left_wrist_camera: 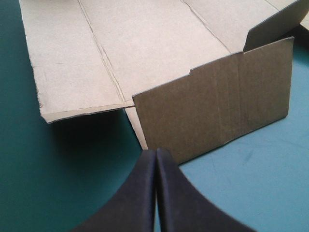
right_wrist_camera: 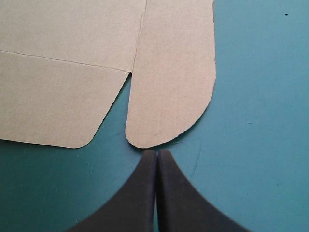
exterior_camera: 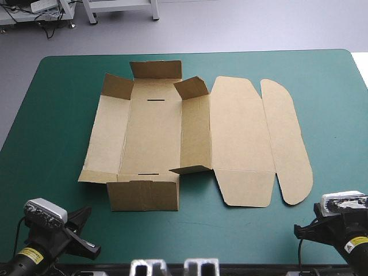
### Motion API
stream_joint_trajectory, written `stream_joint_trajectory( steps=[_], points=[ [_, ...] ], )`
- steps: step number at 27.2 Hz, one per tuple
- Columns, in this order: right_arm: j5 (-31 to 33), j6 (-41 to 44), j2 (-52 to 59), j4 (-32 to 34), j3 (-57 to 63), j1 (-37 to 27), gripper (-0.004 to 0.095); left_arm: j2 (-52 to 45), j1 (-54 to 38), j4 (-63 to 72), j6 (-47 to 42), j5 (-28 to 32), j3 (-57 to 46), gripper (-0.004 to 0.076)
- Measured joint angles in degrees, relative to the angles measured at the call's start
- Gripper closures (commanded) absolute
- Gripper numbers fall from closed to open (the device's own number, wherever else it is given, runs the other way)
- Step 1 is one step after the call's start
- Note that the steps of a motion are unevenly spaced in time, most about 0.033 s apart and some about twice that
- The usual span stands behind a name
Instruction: Fold the box
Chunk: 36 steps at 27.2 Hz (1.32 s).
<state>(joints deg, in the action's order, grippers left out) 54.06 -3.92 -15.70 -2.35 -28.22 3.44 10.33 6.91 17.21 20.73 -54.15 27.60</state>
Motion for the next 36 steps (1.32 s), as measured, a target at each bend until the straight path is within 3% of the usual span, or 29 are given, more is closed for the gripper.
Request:
stream_joint_trajectory(
  steps=[15,20,31,36],
  points=[
    [0.0,0.0,0.0,-0.1,0.0,0.0,0.0928,0.0,0.0,-0.1,0.0,-0.2,0.0,0.0734],
    [0.0,0.0,0.0,-0.1,0.0,0.0,0.0928,2.3,0.0,-0.6,-0.1,-2.1,4.8,0.0734],
    [-0.2,0.0,0.0,-0.1,0.0,0.0,0.0928,24.9,0.0,-2.1,-4.5,-5.7,30.3,0.0734],
    [-0.2,0.0,0.0,-0.1,0.0,0.0,0.0928,42.6,0.0,-2.1,-4.7,-5.4,38.8,0.0734]
  ],
)
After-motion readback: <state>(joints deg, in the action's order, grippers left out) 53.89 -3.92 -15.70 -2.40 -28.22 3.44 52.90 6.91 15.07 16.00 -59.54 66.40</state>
